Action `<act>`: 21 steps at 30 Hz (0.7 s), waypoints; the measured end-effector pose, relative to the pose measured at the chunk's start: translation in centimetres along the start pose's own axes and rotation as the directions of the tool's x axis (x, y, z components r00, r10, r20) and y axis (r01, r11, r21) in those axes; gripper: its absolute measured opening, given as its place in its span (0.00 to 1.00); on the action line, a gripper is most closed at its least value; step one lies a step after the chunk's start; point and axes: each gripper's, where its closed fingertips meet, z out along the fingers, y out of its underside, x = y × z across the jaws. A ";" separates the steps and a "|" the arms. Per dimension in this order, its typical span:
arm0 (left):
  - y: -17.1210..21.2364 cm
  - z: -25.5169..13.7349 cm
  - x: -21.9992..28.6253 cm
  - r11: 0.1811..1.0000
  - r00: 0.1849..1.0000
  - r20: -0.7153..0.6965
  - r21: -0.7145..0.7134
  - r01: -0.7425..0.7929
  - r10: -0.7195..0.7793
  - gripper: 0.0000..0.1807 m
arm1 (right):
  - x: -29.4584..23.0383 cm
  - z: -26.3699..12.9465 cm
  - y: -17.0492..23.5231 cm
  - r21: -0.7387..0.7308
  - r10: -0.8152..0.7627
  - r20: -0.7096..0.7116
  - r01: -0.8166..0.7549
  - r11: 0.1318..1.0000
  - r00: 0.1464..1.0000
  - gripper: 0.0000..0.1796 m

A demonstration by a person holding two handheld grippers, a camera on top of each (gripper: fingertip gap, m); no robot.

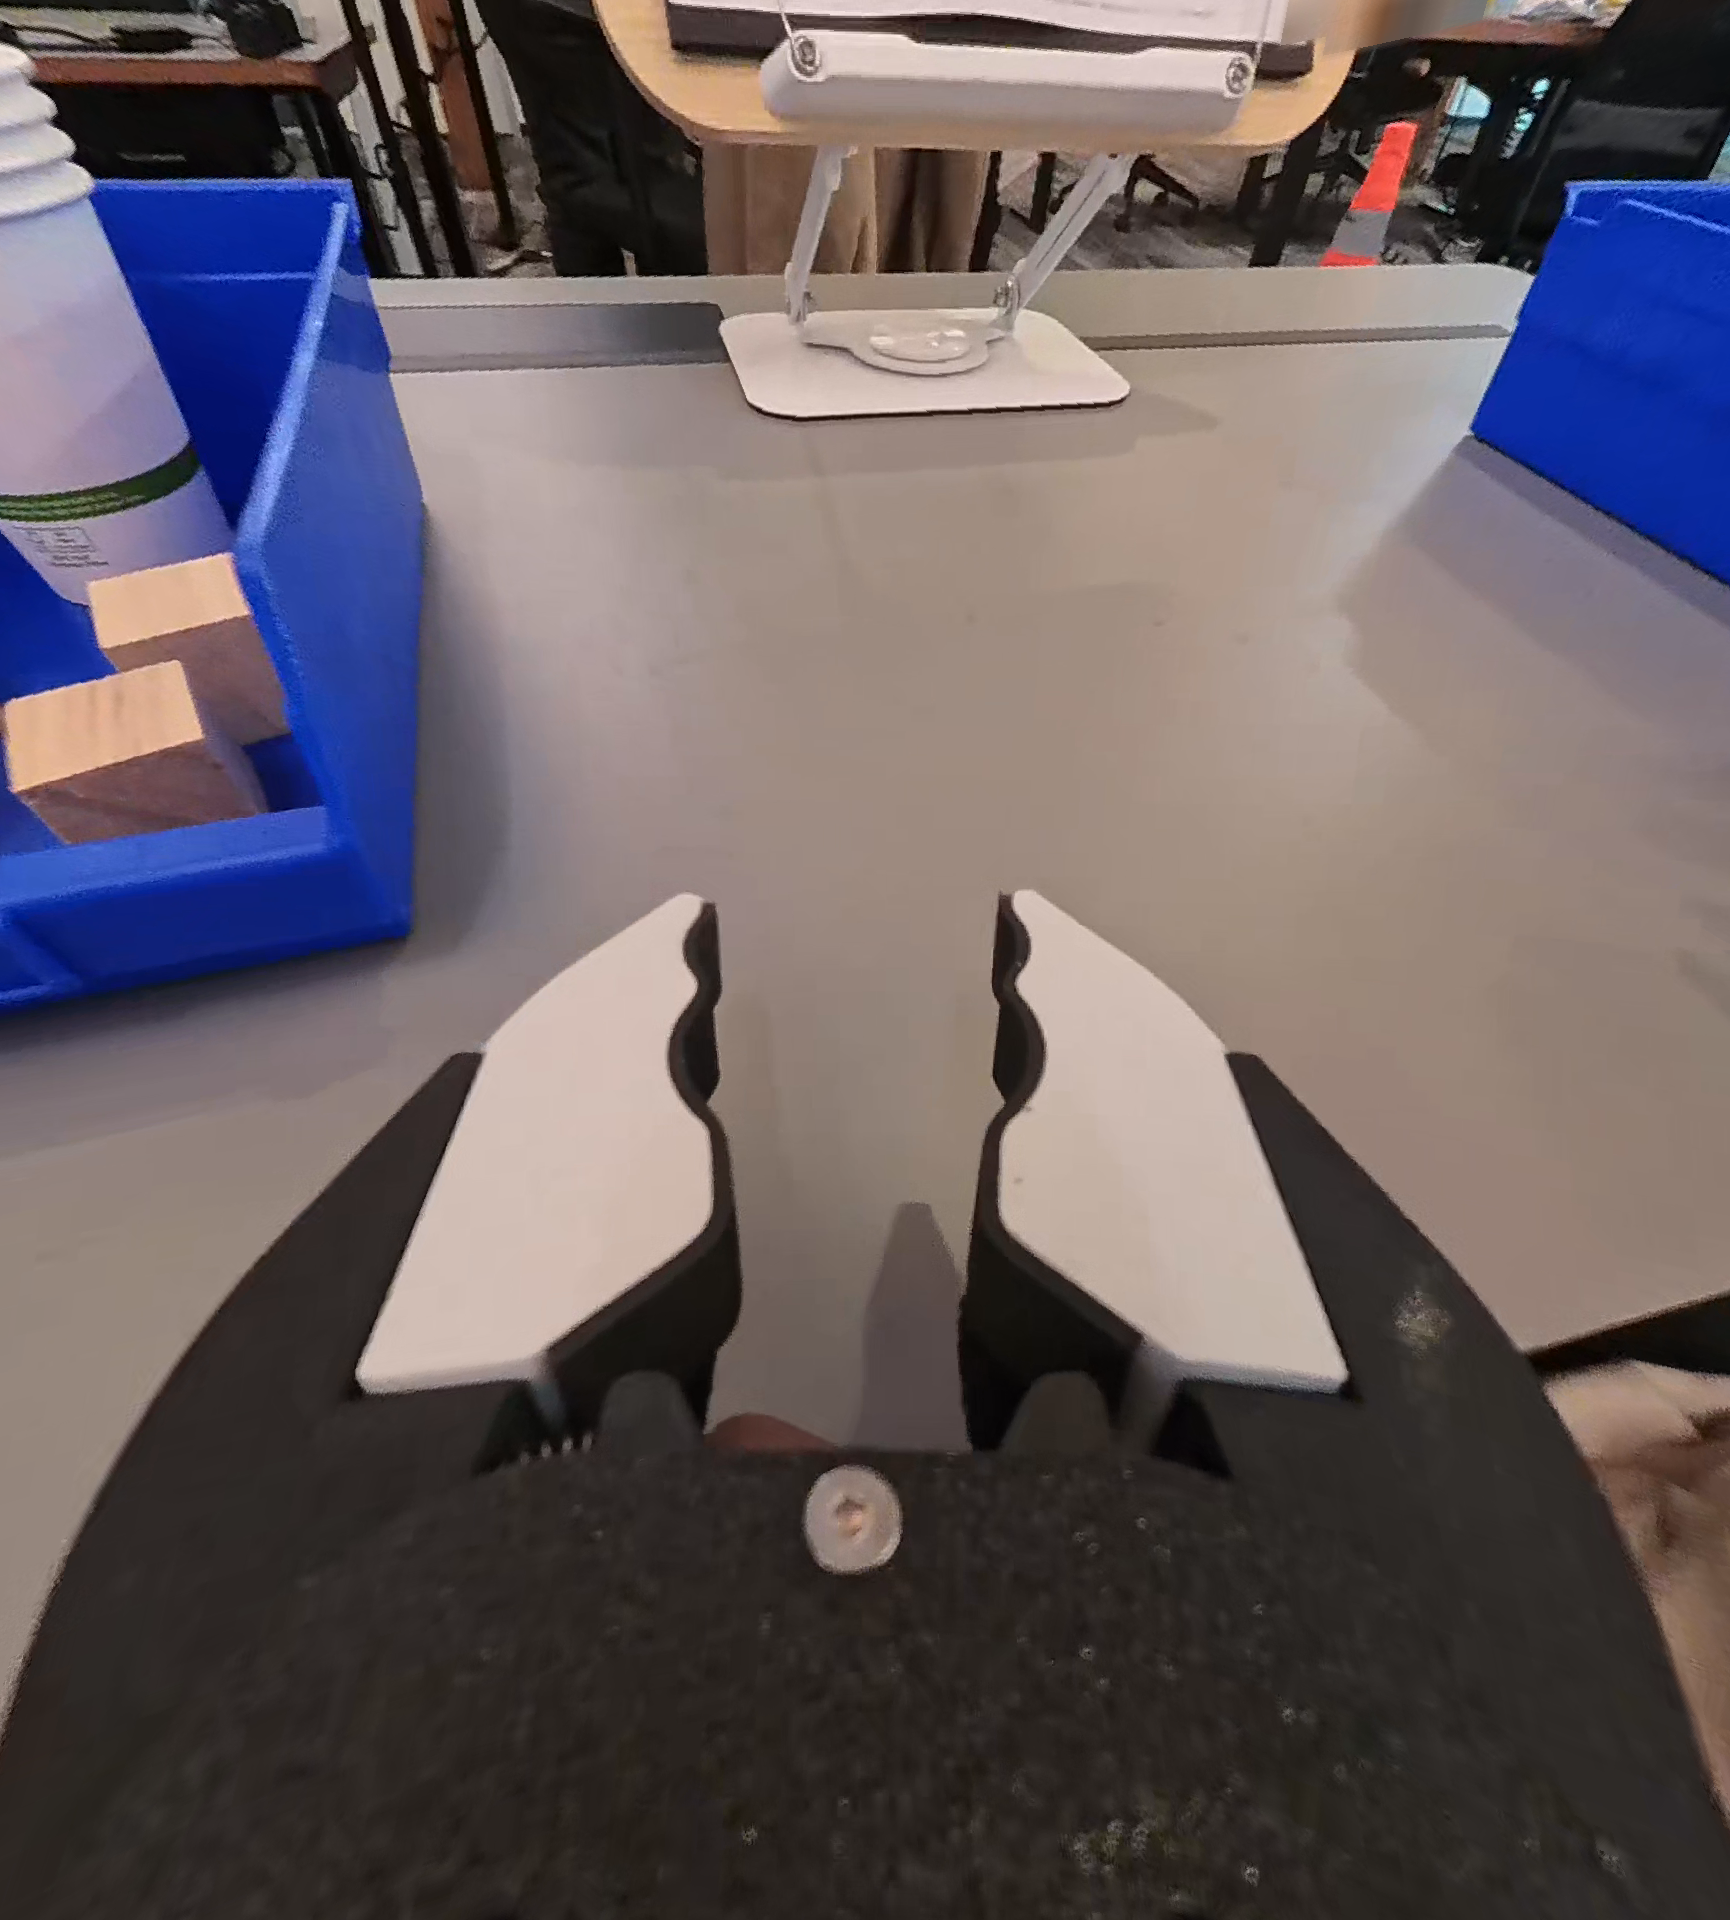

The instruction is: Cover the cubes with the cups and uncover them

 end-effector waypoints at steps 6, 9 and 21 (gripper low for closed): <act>0.1 0.4 0.6 0.999 0.999 -0.003 -0.005 -0.032 0.032 0.28 | 2.3 -0.4 -0.6 0.044 0.090 -0.071 -0.087 0.995 0.993 0.30; 0.2 0.5 0.9 0.999 0.999 -0.008 -0.010 -0.039 0.039 0.29 | 3.9 -1.2 -1.3 0.072 -0.015 -0.216 0.032 0.997 0.976 0.32; 0.8 0.6 1.4 0.998 0.998 -0.026 -0.040 -0.055 0.054 0.29 | 3.3 -0.8 -0.8 0.038 -0.065 -0.218 0.075 0.996 0.974 0.31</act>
